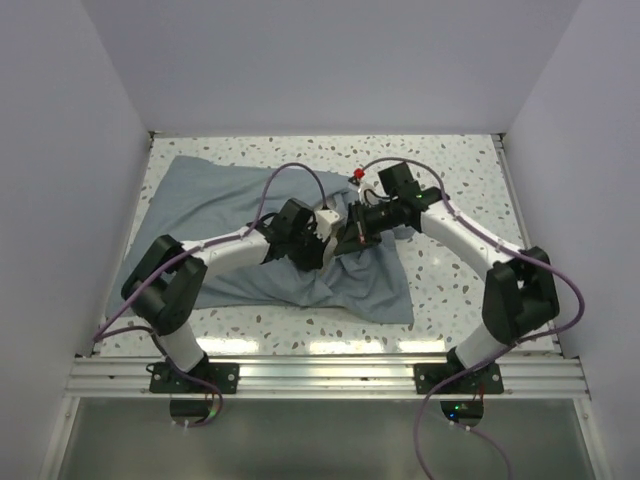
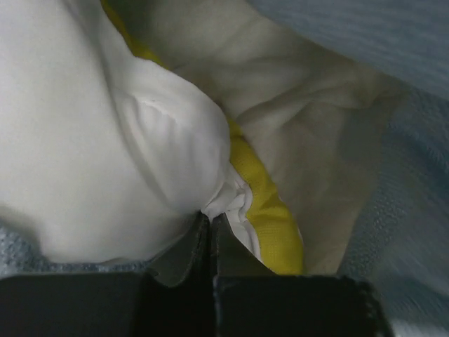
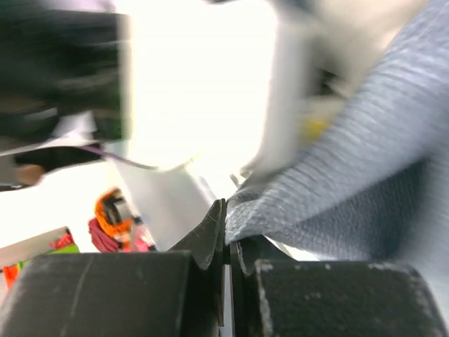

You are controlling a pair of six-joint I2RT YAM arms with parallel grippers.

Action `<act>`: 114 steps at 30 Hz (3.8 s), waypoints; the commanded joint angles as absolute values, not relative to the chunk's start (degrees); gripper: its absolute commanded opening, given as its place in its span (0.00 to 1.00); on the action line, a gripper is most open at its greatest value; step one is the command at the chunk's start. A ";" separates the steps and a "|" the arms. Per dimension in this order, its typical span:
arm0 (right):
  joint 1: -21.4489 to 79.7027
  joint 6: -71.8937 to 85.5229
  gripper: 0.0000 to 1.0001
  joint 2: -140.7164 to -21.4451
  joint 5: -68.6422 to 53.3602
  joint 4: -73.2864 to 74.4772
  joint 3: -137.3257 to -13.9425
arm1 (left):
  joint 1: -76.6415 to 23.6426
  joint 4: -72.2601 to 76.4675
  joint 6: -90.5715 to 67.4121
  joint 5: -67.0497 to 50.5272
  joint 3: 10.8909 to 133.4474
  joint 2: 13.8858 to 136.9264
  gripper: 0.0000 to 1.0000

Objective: Put the pillow into the pillowcase

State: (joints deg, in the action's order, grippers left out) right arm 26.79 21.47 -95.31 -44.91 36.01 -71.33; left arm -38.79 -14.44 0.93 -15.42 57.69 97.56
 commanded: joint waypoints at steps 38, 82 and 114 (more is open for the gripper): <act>26.81 26.01 0.00 -100.28 -41.22 24.44 -72.07 | -35.07 -16.01 -0.26 -18.69 58.89 85.10 0.00; 10.55 -21.01 0.81 -93.07 -12.23 62.41 -65.57 | -17.76 -35.42 19.50 -15.48 53.01 70.13 0.82; -9.49 -40.43 0.99 -94.57 -7.20 44.39 -61.70 | -9.15 -37.26 23.88 -19.42 57.87 82.36 0.97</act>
